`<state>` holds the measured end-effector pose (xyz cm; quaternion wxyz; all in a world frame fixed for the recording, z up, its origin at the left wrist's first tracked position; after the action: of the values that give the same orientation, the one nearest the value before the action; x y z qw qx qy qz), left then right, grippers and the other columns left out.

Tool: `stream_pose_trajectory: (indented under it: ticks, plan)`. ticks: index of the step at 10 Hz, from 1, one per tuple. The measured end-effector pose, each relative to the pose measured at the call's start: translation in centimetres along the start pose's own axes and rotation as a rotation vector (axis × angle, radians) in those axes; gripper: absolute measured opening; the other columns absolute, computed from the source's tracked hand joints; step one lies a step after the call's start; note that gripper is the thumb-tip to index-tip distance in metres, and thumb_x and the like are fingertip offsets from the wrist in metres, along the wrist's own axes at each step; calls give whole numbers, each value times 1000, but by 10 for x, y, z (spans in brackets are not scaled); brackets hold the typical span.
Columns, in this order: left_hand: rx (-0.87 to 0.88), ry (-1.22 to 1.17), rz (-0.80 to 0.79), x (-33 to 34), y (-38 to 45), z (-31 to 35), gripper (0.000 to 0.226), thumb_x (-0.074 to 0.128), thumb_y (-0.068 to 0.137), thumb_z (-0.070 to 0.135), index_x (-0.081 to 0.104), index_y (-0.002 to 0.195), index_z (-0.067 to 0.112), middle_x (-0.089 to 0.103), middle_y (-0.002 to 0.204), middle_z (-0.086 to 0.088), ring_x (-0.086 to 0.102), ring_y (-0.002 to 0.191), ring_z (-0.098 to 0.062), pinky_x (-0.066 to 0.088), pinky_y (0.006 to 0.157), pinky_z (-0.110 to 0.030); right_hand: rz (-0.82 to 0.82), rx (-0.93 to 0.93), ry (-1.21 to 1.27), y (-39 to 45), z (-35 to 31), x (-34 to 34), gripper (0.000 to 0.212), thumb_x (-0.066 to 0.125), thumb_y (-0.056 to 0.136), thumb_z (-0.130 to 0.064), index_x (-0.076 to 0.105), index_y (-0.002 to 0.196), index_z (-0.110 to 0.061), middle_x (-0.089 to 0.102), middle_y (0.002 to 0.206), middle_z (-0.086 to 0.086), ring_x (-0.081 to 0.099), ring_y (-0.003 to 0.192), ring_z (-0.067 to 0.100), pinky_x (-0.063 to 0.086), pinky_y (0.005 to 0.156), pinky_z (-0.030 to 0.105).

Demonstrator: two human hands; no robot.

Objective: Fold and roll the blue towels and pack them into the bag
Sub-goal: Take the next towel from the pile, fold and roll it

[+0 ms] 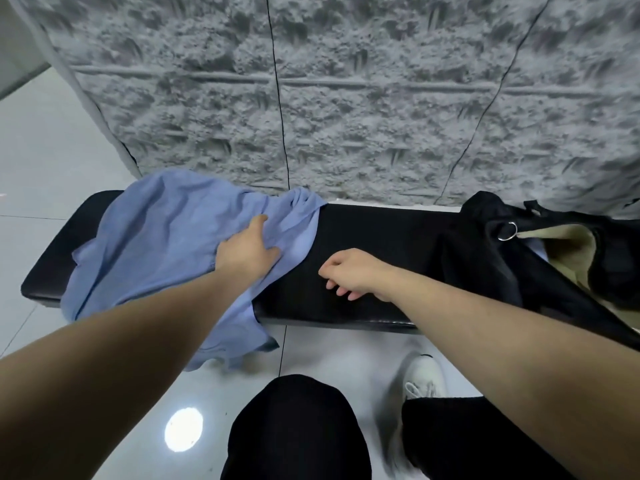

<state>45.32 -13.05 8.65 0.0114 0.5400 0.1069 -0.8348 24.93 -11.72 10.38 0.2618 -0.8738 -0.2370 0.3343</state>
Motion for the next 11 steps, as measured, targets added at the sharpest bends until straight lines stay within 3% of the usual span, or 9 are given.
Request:
stream_pose_trajectory:
  ticks: [1, 3, 5, 6, 7, 8, 9, 10, 11]
  plan:
    - [-41, -104, -31, 4, 4, 3, 25, 52, 94, 23, 46, 71, 15, 55, 69, -13, 53, 68, -30, 36, 57, -34, -11, 19, 56, -1, 3, 3, 17, 48, 96, -30, 62, 105, -25, 69, 98, -1, 63, 80, 11, 51, 63, 23]
    - [-79, -395, -121, -6, -11, 36, 30, 43, 98, 23, 33, 71, 15, 35, 67, -2, 34, 63, -18, 27, 58, -31, -9, 39, 124, -8, 8, 4, 30, 47, 99, -40, 58, 121, -23, 67, 105, 1, 65, 85, 13, 54, 68, 25]
    - [-233, -906, -229, -13, -30, 74, 18, 51, 97, 29, 53, 80, 24, 56, 82, 3, 54, 71, -12, 49, 82, -38, 2, 93, 342, -24, 11, -4, 63, 31, 98, -62, 45, 141, -19, 65, 111, 7, 69, 88, 22, 58, 69, 32]
    - [-296, -1053, -235, -19, -44, 104, 33, 56, 97, 39, 64, 106, 9, 67, 106, -12, 64, 99, -25, 50, 98, -43, 40, 112, 493, -34, 17, -13, 67, 32, 94, -70, 50, 134, -19, 64, 111, 10, 68, 92, 26, 58, 77, 38]
    - [-277, -1207, -376, -21, -56, 125, 28, 60, 94, 36, 61, 98, 9, 67, 92, -11, 66, 83, -25, 55, 80, -38, 30, 110, 609, -43, 26, -22, 73, 30, 89, -77, 61, 122, -19, 68, 112, 12, 67, 96, 29, 57, 81, 41]
    - [-248, -1310, -415, -25, -62, 133, 24, 59, 93, 36, 60, 96, 12, 65, 90, -9, 64, 77, -24, 54, 73, -37, 24, 102, 709, -48, 32, -27, 81, 32, 82, -84, 65, 114, -18, 71, 108, 11, 68, 99, 29, 55, 89, 47]
    - [-263, -1383, -415, -32, -69, 151, 27, 51, 98, 37, 57, 87, 13, 61, 81, -5, 63, 67, -18, 53, 67, -33, 13, 70, 919, -57, 35, -35, 87, 45, 72, -88, 63, 123, -20, 73, 105, 9, 70, 98, 29, 53, 93, 49]
    - [-350, -1441, -392, -38, -77, 163, 37, 41, 103, 34, 46, 73, 13, 46, 73, -5, 50, 61, -14, 43, 75, -31, 51, 29, 1090, -65, 36, -45, 68, 49, 86, -70, 61, 124, -15, 73, 98, 10, 71, 90, 28, 57, 79, 41]
    - [-388, -1508, -431, -38, -85, 176, 29, 42, 103, 31, 50, 82, 12, 48, 78, -6, 47, 83, -20, 37, 95, -34, 160, -15, 1197, -79, 34, -50, 48, 48, 97, -52, 64, 93, -7, 69, 77, 7, 69, 70, 23, 56, 64, 32]
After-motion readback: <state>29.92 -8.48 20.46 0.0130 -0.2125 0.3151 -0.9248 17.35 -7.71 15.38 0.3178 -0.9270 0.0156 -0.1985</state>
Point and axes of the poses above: each hand's wrist, its own y-axis towards the middle knuckle, its own x-axis out of the palm, z = x × y, the point moved 1 cm from there along y, towards the middle knuckle
